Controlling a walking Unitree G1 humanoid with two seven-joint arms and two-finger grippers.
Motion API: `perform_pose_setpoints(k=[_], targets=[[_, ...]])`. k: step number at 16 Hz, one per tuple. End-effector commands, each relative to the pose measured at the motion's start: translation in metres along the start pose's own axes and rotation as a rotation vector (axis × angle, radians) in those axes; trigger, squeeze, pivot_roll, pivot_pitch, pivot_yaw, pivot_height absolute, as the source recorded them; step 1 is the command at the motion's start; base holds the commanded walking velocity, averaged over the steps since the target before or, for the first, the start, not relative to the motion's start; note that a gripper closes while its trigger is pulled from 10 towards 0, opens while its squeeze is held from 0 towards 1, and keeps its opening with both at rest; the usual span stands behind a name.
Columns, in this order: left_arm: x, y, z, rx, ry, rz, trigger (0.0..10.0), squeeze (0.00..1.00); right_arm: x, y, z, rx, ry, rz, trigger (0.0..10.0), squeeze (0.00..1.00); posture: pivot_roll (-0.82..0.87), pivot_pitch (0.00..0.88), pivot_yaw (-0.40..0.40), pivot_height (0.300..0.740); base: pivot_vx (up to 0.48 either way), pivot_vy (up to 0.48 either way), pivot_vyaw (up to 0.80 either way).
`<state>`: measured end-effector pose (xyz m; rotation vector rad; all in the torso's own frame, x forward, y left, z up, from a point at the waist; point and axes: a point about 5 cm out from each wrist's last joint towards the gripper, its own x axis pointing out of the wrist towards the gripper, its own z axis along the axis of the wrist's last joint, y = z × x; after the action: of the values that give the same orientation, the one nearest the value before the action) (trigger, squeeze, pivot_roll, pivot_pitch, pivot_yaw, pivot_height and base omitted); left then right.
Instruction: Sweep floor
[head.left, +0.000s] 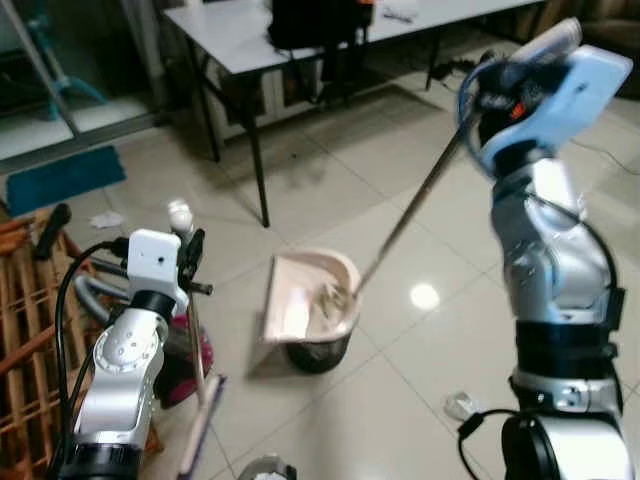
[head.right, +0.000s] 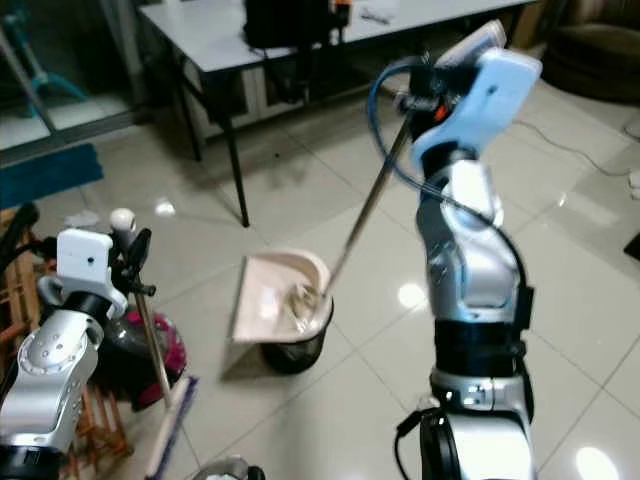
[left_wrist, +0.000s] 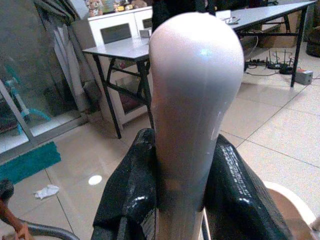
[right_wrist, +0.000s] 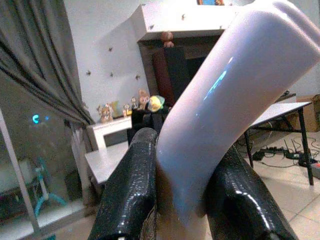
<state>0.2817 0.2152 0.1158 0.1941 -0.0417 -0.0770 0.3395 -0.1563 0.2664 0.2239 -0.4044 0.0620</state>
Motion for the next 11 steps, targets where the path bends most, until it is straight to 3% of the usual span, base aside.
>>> perform_pose_setpoints(k=[1,11], targets=[[0.009,-0.007,0.008,-0.010,-0.030,-0.017,10.0,0.00,-0.003,-0.008,0.009,-0.014,-0.058,-0.032,10.0,0.00,-0.03,0.000,0.036,0.740,0.311,0.000,0.00],[0.010,-0.008,0.002,-0.031,-0.014,-0.009,10.0,0.00,-0.005,-0.006,-0.003,-0.046,-0.028,-0.010,10.0,0.00,-0.04,0.000,0.029,0.740,0.398,0.000,0.00]])
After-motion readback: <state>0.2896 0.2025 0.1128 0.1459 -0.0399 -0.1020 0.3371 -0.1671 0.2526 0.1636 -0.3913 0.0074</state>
